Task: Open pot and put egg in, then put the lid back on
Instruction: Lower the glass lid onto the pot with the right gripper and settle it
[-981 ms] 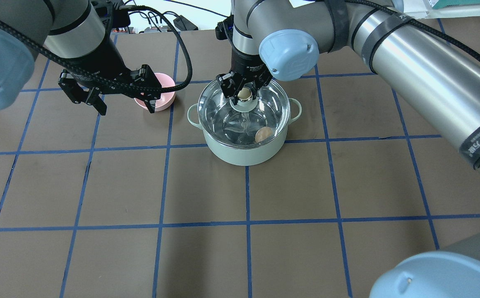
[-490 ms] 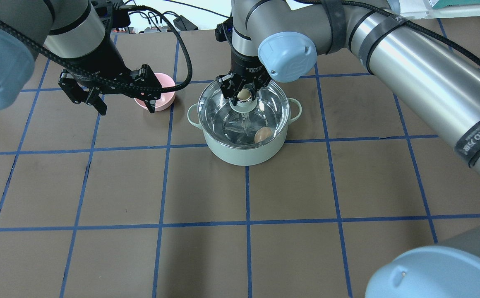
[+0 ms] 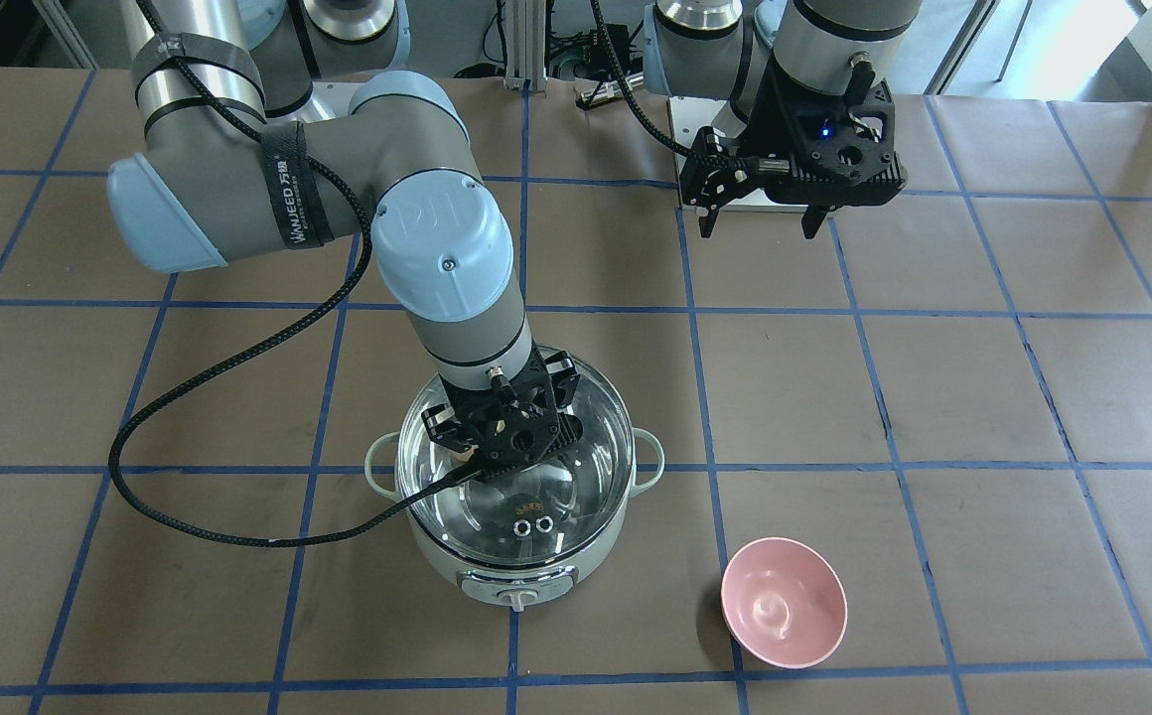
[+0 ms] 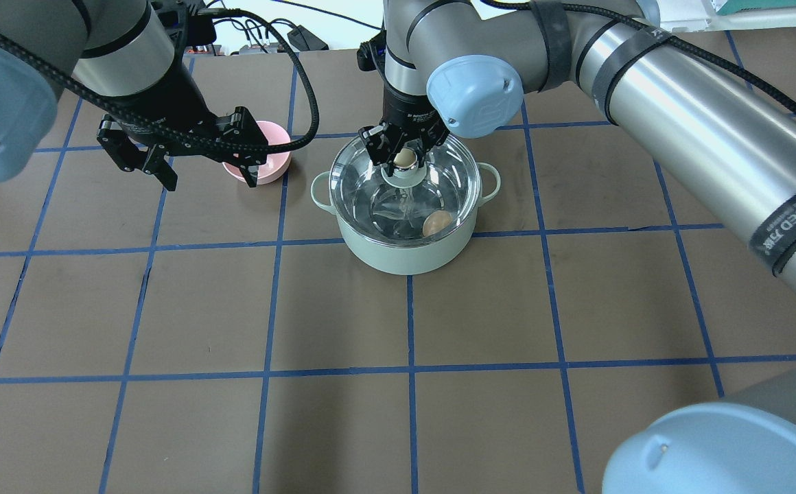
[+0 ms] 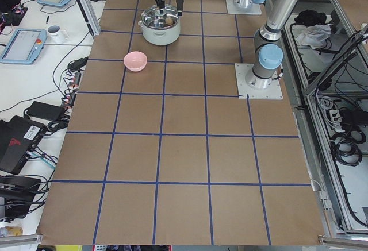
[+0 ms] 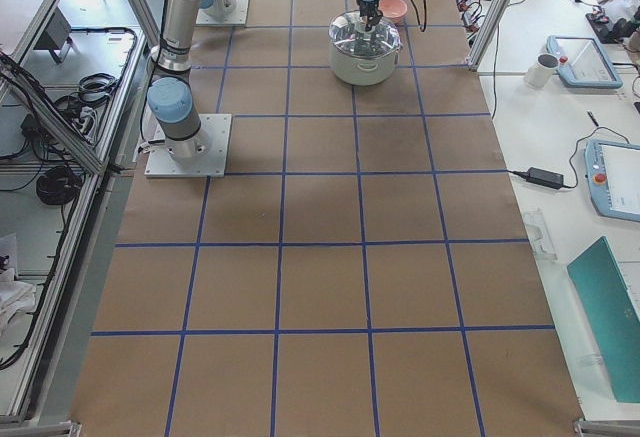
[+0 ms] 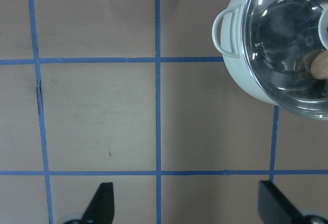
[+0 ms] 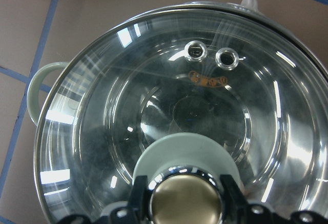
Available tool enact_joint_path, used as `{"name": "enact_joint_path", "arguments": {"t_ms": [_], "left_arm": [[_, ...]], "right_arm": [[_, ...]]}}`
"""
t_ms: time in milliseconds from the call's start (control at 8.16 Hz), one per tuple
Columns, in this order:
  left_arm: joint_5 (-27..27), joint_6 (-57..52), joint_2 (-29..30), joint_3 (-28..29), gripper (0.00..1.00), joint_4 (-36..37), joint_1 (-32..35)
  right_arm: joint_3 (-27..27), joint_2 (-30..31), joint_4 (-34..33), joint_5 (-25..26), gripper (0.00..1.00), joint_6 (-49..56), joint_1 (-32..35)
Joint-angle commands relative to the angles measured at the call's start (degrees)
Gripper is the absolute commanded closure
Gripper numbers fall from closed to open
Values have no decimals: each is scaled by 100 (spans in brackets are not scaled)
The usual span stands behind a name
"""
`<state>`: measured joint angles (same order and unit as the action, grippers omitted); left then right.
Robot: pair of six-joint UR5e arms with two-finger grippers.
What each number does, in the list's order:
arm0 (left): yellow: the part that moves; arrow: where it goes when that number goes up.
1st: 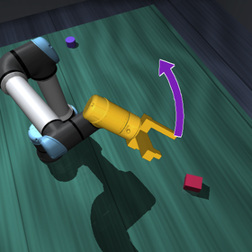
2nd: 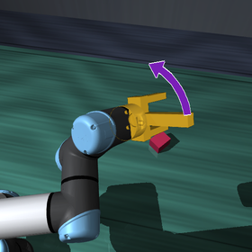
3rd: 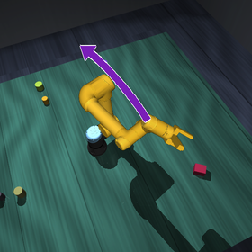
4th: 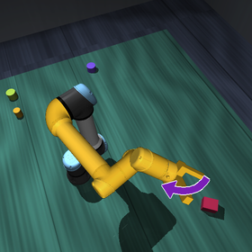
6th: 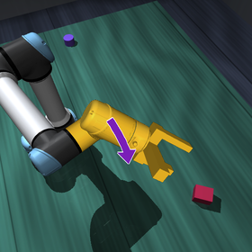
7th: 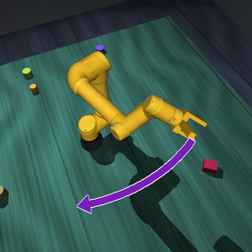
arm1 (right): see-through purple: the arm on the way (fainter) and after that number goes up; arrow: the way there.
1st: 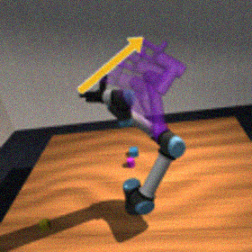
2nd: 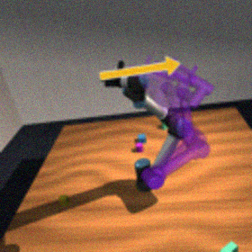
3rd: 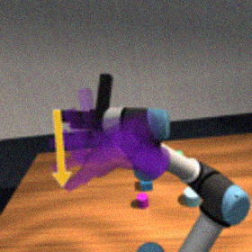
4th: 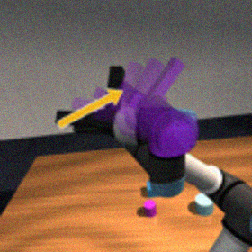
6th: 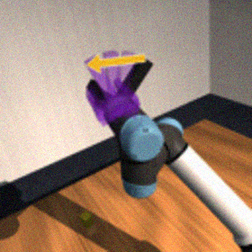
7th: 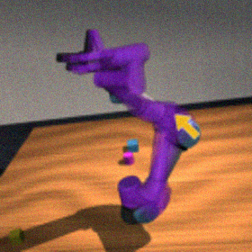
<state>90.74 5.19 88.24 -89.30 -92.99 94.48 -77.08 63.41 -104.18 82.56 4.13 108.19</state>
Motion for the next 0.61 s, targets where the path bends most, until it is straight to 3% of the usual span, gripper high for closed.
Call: {"name": "enact_joint_path", "arguments": {"t_ms": [0,123,245,368,490], "left_arm": [[5,0,0,0,0,-9,0],[-4,0,0,0,0,0,0],[-4,0,0,0,0,0,0],[-4,0,0,0,0,0,0],[-4,0,0,0,0,0,0]], "right_arm": [[0,-5,-5,23,100,27,0],[0,4,-14,32,95,88,0],[-9,-4,-110,23,78,123,0],[-26,4,-128,23,51,158,0],[-27,4,-181,-21,17,124,0]]}}
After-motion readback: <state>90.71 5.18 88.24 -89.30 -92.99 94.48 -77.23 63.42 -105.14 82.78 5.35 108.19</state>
